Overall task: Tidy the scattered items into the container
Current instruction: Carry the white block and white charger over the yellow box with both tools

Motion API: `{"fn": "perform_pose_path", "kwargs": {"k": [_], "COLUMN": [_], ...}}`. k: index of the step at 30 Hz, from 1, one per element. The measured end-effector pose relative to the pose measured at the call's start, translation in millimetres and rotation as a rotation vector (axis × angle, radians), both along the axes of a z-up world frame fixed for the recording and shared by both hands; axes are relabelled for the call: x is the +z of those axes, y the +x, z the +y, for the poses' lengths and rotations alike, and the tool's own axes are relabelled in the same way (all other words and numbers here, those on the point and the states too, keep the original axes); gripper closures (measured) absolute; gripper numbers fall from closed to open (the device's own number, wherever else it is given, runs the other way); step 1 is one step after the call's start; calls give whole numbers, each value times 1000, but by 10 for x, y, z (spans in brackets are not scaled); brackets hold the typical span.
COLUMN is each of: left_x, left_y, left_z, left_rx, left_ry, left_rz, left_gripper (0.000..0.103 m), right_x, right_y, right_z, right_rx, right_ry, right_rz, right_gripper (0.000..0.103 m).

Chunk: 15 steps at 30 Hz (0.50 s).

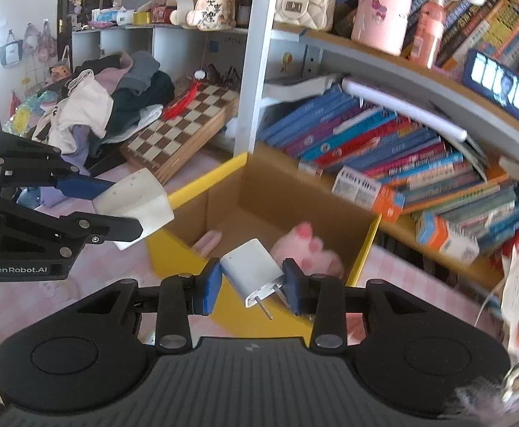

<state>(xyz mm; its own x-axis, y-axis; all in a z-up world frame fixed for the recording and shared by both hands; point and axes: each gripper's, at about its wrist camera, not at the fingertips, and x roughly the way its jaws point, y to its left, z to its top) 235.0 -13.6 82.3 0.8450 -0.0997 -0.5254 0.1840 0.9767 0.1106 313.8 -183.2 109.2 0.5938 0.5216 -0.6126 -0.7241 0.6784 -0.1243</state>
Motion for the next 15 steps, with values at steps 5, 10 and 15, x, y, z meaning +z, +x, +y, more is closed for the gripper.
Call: {"fn": "perform_pose_path", "kwargs": {"k": [5,10,15], "left_x": [24,-54,-245], "left_y": [334,694,998], "left_z": [-11,-10,-32], "left_rx": [28,55,61], "left_ry": [19,25,40], "left_rz": [4,46,126], "left_gripper": [70,70,70], "right_x": [41,-16,-174], "right_y": [368,744,1038], "right_z": [134,327,573], "right_rx": [41,77,102], "right_ry": [-20,-46,-112], "right_rz": [-32,-28,-47], "right_gripper": [68,68,68]}}
